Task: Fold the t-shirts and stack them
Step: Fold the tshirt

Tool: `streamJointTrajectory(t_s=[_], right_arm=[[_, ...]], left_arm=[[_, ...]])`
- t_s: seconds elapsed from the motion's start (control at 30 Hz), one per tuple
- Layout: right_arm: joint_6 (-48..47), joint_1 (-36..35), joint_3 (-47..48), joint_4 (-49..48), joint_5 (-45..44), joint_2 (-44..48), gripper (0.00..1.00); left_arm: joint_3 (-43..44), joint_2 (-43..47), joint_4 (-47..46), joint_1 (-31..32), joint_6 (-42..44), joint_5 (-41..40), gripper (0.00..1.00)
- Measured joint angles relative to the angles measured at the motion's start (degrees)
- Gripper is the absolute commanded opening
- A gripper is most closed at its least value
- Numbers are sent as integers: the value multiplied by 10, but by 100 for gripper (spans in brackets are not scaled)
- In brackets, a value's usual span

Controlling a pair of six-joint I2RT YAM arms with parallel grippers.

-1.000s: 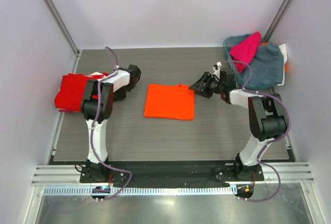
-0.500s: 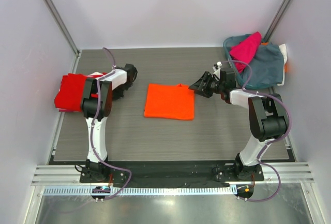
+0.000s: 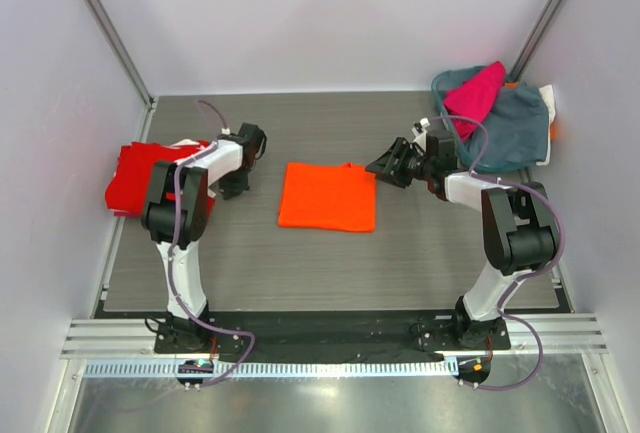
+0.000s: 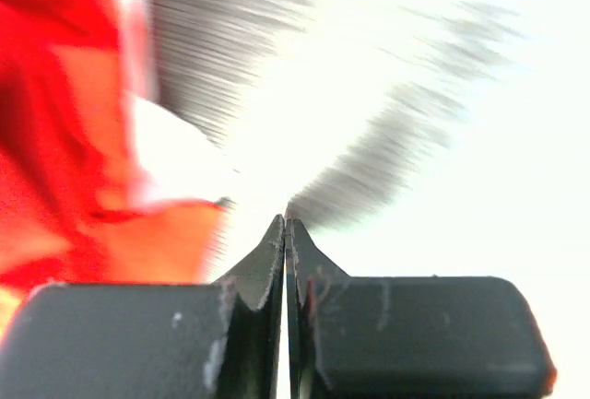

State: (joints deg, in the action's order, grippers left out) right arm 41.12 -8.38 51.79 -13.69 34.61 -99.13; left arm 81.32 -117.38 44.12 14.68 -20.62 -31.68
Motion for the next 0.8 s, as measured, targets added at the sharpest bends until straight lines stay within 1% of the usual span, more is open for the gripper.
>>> streamJointTrajectory(t_s=[0.17, 0.27, 0.3, 0.33, 0.37, 0.43, 0.47, 0.53, 0.57, 0.63, 0.67, 0.77, 0.8], right_arm=[[0, 2, 0, 2, 0, 5, 54], [-1, 2, 0, 8, 0, 13, 57], [-3, 2, 0, 10, -1, 17, 59], [-4, 2, 0, 14, -3, 19, 63], [-5, 2, 0, 19, -6, 22, 67], [-9, 2, 0, 33, -17, 27, 76], [-13, 2, 0, 41, -25, 30, 78], [-24, 2, 0, 60, -47, 34, 81], [-29, 2, 0, 69, -57, 35, 81], [-37, 2, 0, 84, -72, 35, 82], [-39, 2, 0, 89, -77, 34, 82], [-43, 2, 0, 92, -85, 23, 80], [-44, 1, 1, 91, -86, 17, 80]], left_arm=[[-29, 47, -35, 15, -11, 126, 0], [-33, 52, -48, 14, -20, 164, 1], [-34, 53, -49, 14, -23, 169, 3], [-35, 53, -50, 14, -27, 175, 7], [-37, 55, -52, 14, -31, 181, 20], [-48, 64, -61, 15, -43, 194, 38], [-55, 72, -67, 16, -47, 199, 49], [-75, 94, -85, 16, -63, 211, 56], [-83, 104, -93, 17, -71, 215, 62], [-97, 125, -109, 17, -84, 229, 67], [-101, 134, -118, 17, -91, 236, 73], [-106, 148, -148, 18, -108, 253, 80], [-109, 150, -159, 18, -115, 257, 81]])
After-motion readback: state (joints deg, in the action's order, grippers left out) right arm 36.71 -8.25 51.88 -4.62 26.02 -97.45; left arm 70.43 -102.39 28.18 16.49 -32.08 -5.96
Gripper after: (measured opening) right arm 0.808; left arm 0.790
